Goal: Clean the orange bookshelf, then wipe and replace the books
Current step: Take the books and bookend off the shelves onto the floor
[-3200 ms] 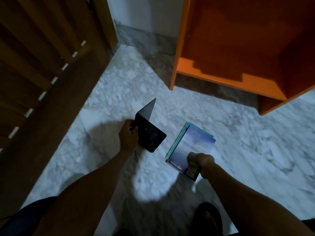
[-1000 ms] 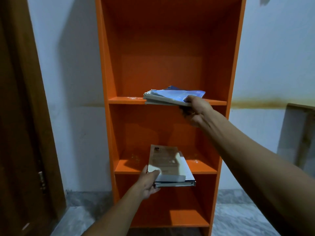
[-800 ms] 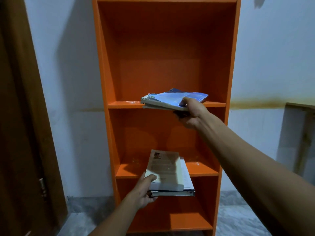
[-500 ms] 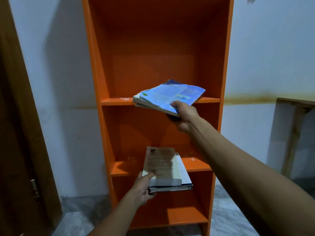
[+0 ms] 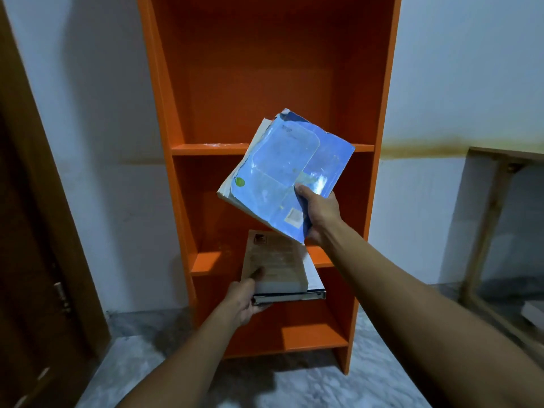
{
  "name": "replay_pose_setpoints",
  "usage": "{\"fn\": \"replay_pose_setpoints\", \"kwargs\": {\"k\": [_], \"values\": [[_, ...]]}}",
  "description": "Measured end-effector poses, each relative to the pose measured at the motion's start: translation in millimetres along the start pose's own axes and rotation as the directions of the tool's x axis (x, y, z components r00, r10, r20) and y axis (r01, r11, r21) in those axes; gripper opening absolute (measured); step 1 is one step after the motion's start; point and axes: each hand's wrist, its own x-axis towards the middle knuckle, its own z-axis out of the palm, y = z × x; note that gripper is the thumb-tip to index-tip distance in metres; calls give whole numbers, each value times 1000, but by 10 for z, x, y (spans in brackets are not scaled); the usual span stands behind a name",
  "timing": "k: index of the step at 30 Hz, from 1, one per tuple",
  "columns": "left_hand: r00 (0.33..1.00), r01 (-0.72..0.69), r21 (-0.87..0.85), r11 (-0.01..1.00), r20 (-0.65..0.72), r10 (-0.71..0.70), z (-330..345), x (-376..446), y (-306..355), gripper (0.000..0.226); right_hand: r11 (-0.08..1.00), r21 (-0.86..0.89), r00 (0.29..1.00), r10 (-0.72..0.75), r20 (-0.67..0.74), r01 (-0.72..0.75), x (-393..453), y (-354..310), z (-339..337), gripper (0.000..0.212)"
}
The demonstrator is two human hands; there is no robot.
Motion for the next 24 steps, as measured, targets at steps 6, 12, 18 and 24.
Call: {"fn": "replay_pose_setpoints", "kwargs": {"k": [6,12,18,24], "values": [[1000,-6,-65,998,-3,5,-66,-103,-155,28,996,-73,995,62,77,-57,-541,293,-437,60],[986,-164,-18,986,40,165,-638,-306,-483,45,984,-91,986,160,50,-155,-1004,670,-928,31],[973,-197,33,980,130,192,-1244,-580,-954,61,955,-149,966,247,-73,-255,-1321,1039,-1309,36],[1000,-6,168,986,0,6,-1671,-706,-1815,57,928,-148,935,321,-148,-342,-1604,1444,-1520,37]]}}
